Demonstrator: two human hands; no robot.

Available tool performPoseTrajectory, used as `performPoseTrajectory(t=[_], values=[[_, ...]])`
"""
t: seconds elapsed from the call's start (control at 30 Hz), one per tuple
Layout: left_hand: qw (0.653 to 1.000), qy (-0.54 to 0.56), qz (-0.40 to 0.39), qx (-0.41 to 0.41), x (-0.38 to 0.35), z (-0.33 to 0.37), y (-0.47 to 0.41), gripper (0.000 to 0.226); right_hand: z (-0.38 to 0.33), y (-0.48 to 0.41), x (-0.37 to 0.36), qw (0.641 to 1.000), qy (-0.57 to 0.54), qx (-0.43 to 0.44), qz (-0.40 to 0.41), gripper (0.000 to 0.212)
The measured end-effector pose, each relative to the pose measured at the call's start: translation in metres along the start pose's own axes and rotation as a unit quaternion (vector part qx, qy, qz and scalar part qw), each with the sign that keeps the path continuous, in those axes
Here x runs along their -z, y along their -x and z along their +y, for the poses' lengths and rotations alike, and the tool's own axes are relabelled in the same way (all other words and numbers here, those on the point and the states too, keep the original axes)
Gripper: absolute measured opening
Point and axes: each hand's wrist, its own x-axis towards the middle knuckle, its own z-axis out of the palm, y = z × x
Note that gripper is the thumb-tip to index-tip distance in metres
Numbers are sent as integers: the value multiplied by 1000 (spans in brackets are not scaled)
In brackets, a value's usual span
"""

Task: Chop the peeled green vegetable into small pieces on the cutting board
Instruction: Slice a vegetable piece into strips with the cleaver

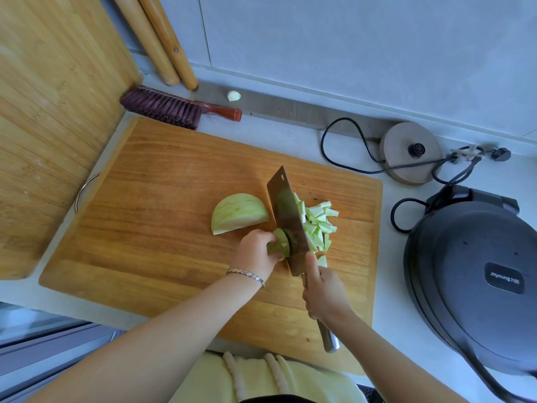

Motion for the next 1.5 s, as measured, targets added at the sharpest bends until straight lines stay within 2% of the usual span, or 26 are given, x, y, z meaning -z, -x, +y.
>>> performPoseTrajectory(t=[0.23,0.93,1.13,1.33,1.5], values=[[999,32,7,20,-3,-5,0,34,-9,10,22,999,-47,-1,-3,54],[999,16,-3,37,-6,-4,-2,35,-8,21,12,999,21,23,-14,57],[999,36,8,31,-5,-3,0,28,-3,2,-4,998,54,31,2,51],[998,56,17,31,-5,-4,3,32,-5,1,9,998,-58,-24,-8,52],[997,65,24,40,-4,-3,4,29,-12,14,27,997,-75,-21,-25,53]])
